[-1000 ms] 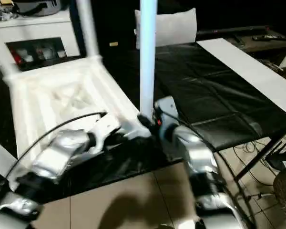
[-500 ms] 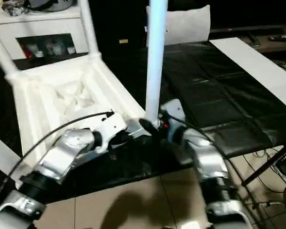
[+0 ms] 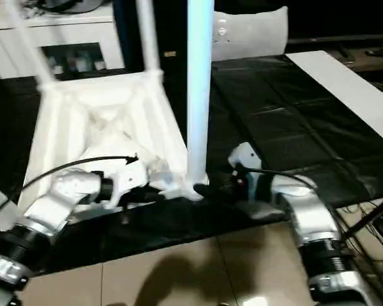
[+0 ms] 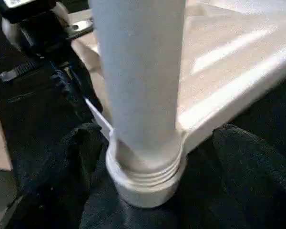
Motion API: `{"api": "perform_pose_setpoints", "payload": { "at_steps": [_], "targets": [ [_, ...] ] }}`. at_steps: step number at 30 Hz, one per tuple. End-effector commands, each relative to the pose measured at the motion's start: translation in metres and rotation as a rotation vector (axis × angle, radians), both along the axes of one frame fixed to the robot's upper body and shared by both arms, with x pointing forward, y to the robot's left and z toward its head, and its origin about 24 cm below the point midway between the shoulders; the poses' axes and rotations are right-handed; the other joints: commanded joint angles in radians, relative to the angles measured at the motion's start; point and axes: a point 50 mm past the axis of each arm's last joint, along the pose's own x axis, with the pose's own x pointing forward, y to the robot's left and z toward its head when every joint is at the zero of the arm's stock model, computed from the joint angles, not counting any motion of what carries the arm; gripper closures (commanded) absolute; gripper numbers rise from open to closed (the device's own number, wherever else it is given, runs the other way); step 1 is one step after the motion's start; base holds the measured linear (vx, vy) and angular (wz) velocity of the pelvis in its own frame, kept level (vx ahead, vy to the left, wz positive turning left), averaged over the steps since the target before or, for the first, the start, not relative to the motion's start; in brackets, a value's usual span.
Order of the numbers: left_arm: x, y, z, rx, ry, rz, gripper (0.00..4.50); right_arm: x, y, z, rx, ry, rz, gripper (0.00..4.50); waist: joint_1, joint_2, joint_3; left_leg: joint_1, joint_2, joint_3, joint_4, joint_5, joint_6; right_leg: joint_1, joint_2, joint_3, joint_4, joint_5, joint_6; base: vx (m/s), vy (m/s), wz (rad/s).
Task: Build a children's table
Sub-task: Rotate leg to tighten
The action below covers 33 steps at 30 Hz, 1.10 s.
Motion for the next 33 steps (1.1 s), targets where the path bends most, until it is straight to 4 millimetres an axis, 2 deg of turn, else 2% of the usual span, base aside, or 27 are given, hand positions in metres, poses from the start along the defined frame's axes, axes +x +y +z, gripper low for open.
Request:
{"api": "perform_pose_setpoints", "payload": {
  "at_steps": [1,7,8,10,11,19,23,24,28,31,33],
  "targets": [
    [-0.009,-0.009,0.0,0.056,0.023,-0.184,4.5,-0.003,0.003,0.006,-0.006,-0.006,0.132,0.58,-0.003,-0.007,-0.059,-0.012,-0.009,0.032,-0.056,-0.094,0.098,0.065,-0.024,0.03,-0.055,-0.056,-0.266,0.0,0.0,0.0],
    [-0.014,-0.007,0.0,0.081,0.047,-0.272,4.5,-0.008,0.006,0.004,-0.026,0.039,0.245,0.98,0.005,-0.007,-0.06,-0.014,-0.007,0.032,-0.054,-0.082,0.099,0.065,-0.026,0.03,-0.05,-0.034,-0.274,0.0,0.0,0.0],
    [-0.015,-0.007,0.0,0.083,0.05,-0.279,4.5,-0.008,0.006,0.004,-0.028,0.043,0.253,1.21,0.005,-0.008,-0.06,-0.014,-0.008,0.033,-0.054,-0.082,0.098,0.065,-0.025,0.03,-0.05,-0.035,-0.274,0.0,0.0,0.0],
    [-0.017,-0.008,0.001,0.083,0.051,-0.301,4.5,-0.008,0.01,0.002,-0.038,0.05,0.286,1.21,0.006,-0.009,-0.059,-0.014,-0.007,0.033,-0.054,-0.088,0.095,0.065,-0.026,0.03,-0.051,-0.046,-0.274,0.0,0.0,0.0],
    [-0.017,-0.008,0.001,0.082,0.052,-0.304,4.5,-0.007,0.011,0.002,-0.038,0.052,0.29,1.43,0.006,-0.009,-0.059,-0.014,-0.007,0.033,-0.055,-0.093,0.091,0.065,-0.026,0.03,-0.052,-0.059,-0.272,0.0,0.0,0.0],
    [-0.019,-0.01,0.001,0.074,0.058,-0.33,4.5,-0.007,0.02,0.001,-0.014,0.072,0.351,2.13,0.009,-0.013,-0.061,-0.015,-0.007,0.033,-0.053,-0.082,0.085,0.066,-0.026,0.03,-0.049,-0.05,-0.267,0.0,0.0,0.0],
    [-0.02,-0.008,0.0,0.075,0.065,-0.332,4.5,-0.009,0.021,-0.001,-0.005,0.093,0.371,2.44,0.011,-0.011,-0.061,-0.015,-0.007,0.033,-0.052,-0.067,0.091,0.066,-0.026,0.03,-0.047,-0.032,-0.271,0.0,0.0,0.0],
    [-0.021,-0.007,0.0,0.073,0.074,-0.328,4.5,-0.01,0.02,-0.002,-0.003,0.099,0.374,2.44,0.011,-0.008,-0.062,-0.014,-0.007,0.033,-0.052,-0.069,0.091,0.065,-0.026,0.03,-0.047,-0.032,-0.273,0.0,0.0,0.0],
    [-0.022,-0.005,-0.001,0.059,0.086,-0.32,4.5,-0.013,0.02,-0.003,0.009,0.106,0.374,2.52,0.011,-0.008,-0.061,-0.014,-0.007,0.033,-0.052,-0.079,0.087,0.065,-0.026,0.03,-0.048,-0.039,-0.272,0.0,0.0,0.0],
    [-0.022,-0.009,0.003,-0.018,0.113,-0.233,4.5,-0.013,0.024,-0.007,0.046,0.133,0.276,2.52,0.011,-0.008,-0.06,-0.014,-0.007,0.033,-0.053,-0.077,0.081,0.066,-0.025,0.03,-0.048,-0.041,-0.269,0.0,0.0,0.0],
    [-0.021,-0.012,0.003,-0.038,0.121,-0.173,4.5,-0.007,0.032,-0.013,0.033,0.132,0.149,2.52,0.007,-0.007,-0.058,-0.015,-0.007,0.032,-0.056,-0.084,0.07,0.065,-0.025,0.03,-0.05,-0.058,-0.263,0.0,0.0,0.0]
  ]
}}
